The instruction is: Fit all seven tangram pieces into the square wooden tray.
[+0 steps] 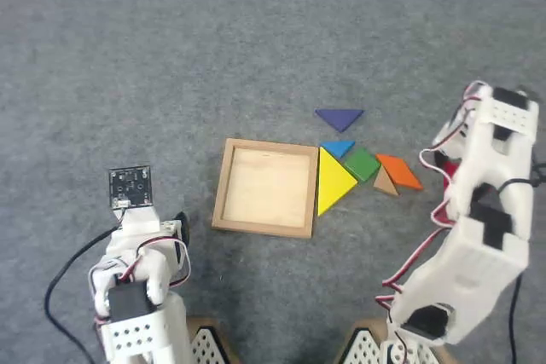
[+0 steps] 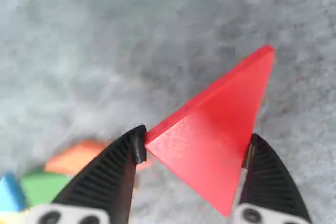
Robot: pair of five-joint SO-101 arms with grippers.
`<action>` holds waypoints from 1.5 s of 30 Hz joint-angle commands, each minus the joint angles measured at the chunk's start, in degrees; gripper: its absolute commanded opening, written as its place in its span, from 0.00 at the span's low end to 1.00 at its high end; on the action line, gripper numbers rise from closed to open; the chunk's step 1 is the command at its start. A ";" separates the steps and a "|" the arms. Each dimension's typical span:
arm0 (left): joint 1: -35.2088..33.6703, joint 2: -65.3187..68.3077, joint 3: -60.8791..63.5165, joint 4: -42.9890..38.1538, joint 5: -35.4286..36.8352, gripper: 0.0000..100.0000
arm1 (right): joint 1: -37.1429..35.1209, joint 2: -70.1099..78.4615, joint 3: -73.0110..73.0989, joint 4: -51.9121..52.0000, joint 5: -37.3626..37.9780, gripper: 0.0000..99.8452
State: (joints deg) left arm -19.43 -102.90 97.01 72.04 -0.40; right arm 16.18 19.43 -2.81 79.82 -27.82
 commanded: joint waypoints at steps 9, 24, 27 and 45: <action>0.09 -1.14 -0.57 0.18 -0.26 0.19 | -29.58 -15.96 -2.11 6.11 6.33 0.21; 0.09 -1.14 -0.57 0.18 -0.26 0.19 | -55.69 1.80 -14.24 -3.30 4.31 0.21; 0.09 -1.14 -0.57 0.18 -0.26 0.19 | -57.54 7.96 -22.24 -0.40 3.96 0.21; 0.09 -1.14 -0.57 0.18 -0.26 0.19 | -58.86 25.63 -39.03 13.85 -14.51 0.21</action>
State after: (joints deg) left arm -19.43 -102.90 97.01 72.04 -0.40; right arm -45.54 46.24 -38.68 92.13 -37.41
